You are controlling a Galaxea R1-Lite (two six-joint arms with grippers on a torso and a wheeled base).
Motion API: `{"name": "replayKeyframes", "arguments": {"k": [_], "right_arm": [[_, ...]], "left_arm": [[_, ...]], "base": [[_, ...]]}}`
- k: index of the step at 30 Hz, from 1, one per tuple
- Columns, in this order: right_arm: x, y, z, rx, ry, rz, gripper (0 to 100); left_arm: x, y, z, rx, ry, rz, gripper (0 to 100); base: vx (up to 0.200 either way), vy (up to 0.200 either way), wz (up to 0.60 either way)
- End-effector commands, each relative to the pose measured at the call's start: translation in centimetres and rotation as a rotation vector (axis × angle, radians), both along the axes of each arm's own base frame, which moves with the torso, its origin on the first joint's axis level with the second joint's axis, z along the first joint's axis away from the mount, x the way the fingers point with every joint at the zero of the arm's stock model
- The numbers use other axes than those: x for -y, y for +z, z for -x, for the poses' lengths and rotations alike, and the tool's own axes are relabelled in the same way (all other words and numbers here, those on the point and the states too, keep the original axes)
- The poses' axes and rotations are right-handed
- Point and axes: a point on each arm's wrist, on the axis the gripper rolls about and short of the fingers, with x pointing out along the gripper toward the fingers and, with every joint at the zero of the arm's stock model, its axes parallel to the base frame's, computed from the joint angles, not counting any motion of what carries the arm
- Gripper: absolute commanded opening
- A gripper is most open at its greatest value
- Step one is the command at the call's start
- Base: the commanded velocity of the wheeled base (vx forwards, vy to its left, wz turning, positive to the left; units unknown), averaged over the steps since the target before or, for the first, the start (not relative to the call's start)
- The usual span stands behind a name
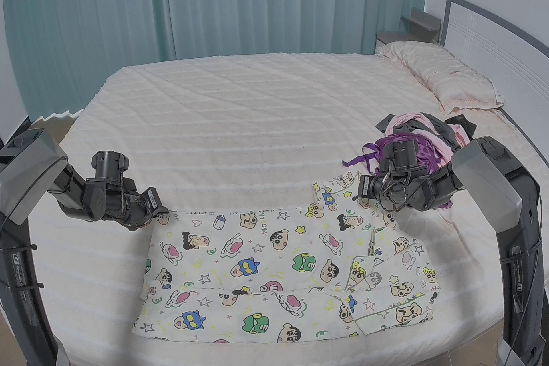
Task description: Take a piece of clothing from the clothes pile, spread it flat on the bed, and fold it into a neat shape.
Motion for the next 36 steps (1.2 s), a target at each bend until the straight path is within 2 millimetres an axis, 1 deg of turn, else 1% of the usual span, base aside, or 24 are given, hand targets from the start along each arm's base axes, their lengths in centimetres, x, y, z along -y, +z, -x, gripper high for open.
{"name": "replayKeyframes", "arguments": {"k": [1,4,8,20,26,29,32,36], "right_arm": [[0.3,0.3,0.3,0.002,-0.003,0.002,0],[0.5,0.6,0.2,0.011,-0.013,-0.001,0],[0.7,1.1,0.1,0.035,-0.026,-0.010,0],[0.7,1.6,-0.1,0.110,-0.051,-0.014,0],[0.6,1.6,-0.2,0.137,-0.063,-0.014,0],[0.7,1.4,-0.1,0.130,-0.062,-0.010,0],[0.9,1.2,0.5,0.108,-0.062,-0.002,0],[1.1,2.3,1.7,0.102,-0.054,0.004,0]], "left_arm": [[0.1,1.0,0.2,0.021,0.005,0.006,0],[0.1,1.9,0.4,0.037,0.013,0.013,0],[0.0,2.2,0.4,0.046,0.022,0.008,0],[-0.2,2.3,0.1,0.079,0.029,0.006,0],[-0.2,2.3,0.1,0.082,0.028,0.007,0],[-0.3,2.2,0.0,0.088,0.031,0.005,0],[-0.3,2.0,0.2,0.080,0.028,0.005,0],[-0.3,2.1,0.4,0.083,0.022,-0.002,0]], "base": [[0.000,0.000,0.00],[0.000,0.000,0.00],[0.000,0.000,0.00],[0.000,0.000,0.00],[0.000,0.000,0.00],[0.000,0.000,0.00],[0.000,0.000,0.00],[0.000,0.000,0.00]]}}
